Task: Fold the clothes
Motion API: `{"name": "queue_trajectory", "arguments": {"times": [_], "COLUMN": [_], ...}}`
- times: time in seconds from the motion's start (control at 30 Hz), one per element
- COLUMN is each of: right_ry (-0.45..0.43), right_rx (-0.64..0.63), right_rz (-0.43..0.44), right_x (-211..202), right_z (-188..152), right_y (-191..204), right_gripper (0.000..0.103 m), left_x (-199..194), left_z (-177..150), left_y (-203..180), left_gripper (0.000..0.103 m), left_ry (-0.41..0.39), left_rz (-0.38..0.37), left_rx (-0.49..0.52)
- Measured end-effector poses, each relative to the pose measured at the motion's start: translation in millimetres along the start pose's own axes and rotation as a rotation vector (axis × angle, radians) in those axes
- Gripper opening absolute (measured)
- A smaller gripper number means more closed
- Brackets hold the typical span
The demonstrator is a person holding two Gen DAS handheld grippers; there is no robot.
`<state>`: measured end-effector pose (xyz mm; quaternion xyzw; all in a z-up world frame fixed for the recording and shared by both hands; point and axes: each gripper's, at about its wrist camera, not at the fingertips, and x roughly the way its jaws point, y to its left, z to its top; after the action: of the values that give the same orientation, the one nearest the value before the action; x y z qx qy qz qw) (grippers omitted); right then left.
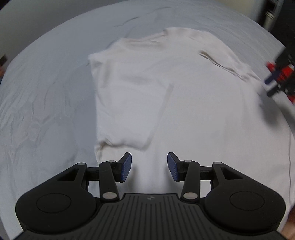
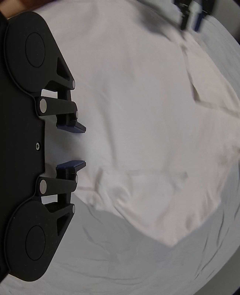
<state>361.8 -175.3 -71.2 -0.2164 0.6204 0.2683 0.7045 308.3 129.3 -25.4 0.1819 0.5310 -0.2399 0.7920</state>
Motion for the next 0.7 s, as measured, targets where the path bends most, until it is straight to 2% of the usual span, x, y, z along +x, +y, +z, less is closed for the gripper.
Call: {"name": "queue_trajectory", "arguments": {"times": [0.13,0.27,0.37,0.5,0.7], "right_ry": [0.075,0.149,0.186,0.193,0.195], "right_rx": [-0.164,-0.292,-0.403,-0.53,-0.589], "right_rz": [0.004,0.019,0.02,0.061,0.09], "right_x": [-11.6,-18.1,-19.3,-14.8,5.9], "right_z": [-23.0,-49.7,-76.4,-115.0,-152.8], "right_y": [45.6,89.0,129.1,184.0,233.2], "right_gripper": [0.039,0.041,0.041,0.041,0.041], "left_x": [-23.0,-50.4,-63.6,-63.7,-41.7], "left_z": [-21.8,-55.1,-86.0,-121.4,-162.0], "left_y": [-28.9,-74.8,-117.4,-159.3,-201.0], "left_gripper": [0.041,0.041,0.041,0.041,0.041], "left_ry": [0.026,0.056,0.075,0.118,0.209], "left_rz": [-0.004,-0.008,-0.045,-0.119,-0.169], "left_rx": [0.104,0.248,0.366,0.484,0.604]}}
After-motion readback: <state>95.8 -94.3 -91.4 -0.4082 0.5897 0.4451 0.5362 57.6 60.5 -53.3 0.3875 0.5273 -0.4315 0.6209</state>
